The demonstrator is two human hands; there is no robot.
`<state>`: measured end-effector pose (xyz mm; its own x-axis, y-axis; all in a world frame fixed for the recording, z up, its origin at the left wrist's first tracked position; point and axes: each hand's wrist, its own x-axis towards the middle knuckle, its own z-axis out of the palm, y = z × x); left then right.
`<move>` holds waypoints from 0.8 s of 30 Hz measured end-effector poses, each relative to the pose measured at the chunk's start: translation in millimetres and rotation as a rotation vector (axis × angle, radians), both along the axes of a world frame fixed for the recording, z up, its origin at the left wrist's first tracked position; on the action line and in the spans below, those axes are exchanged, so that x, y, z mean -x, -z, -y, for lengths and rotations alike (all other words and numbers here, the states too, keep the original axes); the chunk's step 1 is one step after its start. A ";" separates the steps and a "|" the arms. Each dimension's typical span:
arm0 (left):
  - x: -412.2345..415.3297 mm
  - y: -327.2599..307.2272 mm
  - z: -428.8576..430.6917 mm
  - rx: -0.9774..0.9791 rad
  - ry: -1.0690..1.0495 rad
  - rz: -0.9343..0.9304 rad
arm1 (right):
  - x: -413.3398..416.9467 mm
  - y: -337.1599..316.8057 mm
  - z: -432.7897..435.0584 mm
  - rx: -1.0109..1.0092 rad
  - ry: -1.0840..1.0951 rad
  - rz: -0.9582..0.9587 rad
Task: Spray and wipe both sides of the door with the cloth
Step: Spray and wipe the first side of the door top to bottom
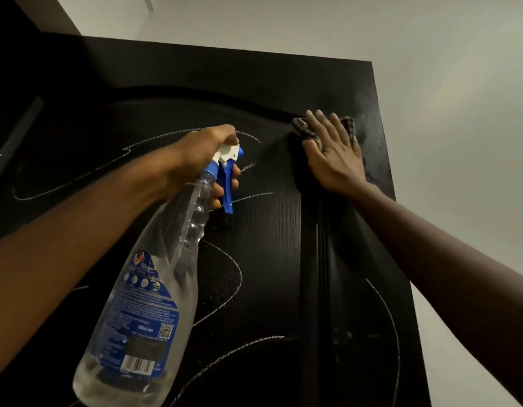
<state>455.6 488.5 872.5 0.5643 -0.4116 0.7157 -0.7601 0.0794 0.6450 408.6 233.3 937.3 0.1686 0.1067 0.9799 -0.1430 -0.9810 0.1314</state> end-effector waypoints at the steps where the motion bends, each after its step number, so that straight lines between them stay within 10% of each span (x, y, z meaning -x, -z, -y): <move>1: -1.8 1.7 -4.6 0.011 -0.005 0.001 | -8.6 -3.3 -10.3 0.026 0.023 -0.018; 11: -36.2 12.4 -52.2 0.061 -0.038 -0.026 | -27.5 89.3 -32.3 0.735 0.210 -0.346; 18: -53.6 4.2 -64.2 0.027 -0.011 -0.016 | -36.4 -15.4 -47.9 0.050 0.184 -0.017; 24: -63.2 4.8 -74.4 0.011 0.066 -0.010 | -65.1 98.7 -81.6 0.527 0.262 -0.165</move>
